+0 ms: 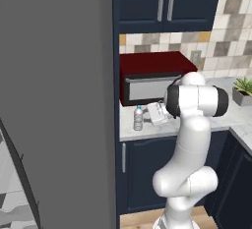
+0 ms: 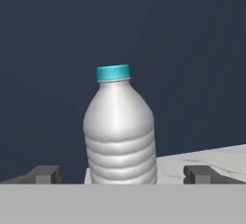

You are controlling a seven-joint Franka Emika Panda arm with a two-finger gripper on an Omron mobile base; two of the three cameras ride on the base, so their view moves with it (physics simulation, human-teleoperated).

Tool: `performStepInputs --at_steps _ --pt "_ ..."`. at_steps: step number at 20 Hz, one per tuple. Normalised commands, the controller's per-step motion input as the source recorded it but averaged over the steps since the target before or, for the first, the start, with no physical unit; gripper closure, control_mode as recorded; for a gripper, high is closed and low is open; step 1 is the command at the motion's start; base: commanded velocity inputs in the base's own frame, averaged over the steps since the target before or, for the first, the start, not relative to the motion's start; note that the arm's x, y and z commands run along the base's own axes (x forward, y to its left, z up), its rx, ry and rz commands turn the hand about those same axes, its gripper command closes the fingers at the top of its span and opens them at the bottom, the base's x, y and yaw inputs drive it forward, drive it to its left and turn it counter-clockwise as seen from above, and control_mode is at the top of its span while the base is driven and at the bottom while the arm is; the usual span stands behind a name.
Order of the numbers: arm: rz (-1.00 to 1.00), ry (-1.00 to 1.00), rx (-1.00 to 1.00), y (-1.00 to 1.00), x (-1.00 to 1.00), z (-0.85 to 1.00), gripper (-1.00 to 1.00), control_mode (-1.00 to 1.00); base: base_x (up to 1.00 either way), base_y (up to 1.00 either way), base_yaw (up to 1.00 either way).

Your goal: Take the bottled waters from the counter and place them in the freezer to freeze. Close the freezer door after placing the bottles.

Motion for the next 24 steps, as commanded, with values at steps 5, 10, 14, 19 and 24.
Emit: performStepInputs --at_steps 5,10,14,19,24 --pt "0.03 0.03 0.0 0.25 0.0 0.0 -1.0 -1.0 0.0 0.0 0.0" --pt "0.03 0.01 0.0 0.23 0.0 0.0 -1.0 -1.0 0.0 0.0 0.0" --pt "0.0 0.0 0.0 0.17 0.0 -0.01 -1.0 -1.0 0.0 0.0 0.0" --pt "0.0 0.0 0.0 0.0 0.0 0.0 1.0 -1.0 0.0 0.0 0.0" --pt "0.0 0.0 0.0 0.0 -0.05 0.0 1.0 -1.0 0.0 0.0 0.0"
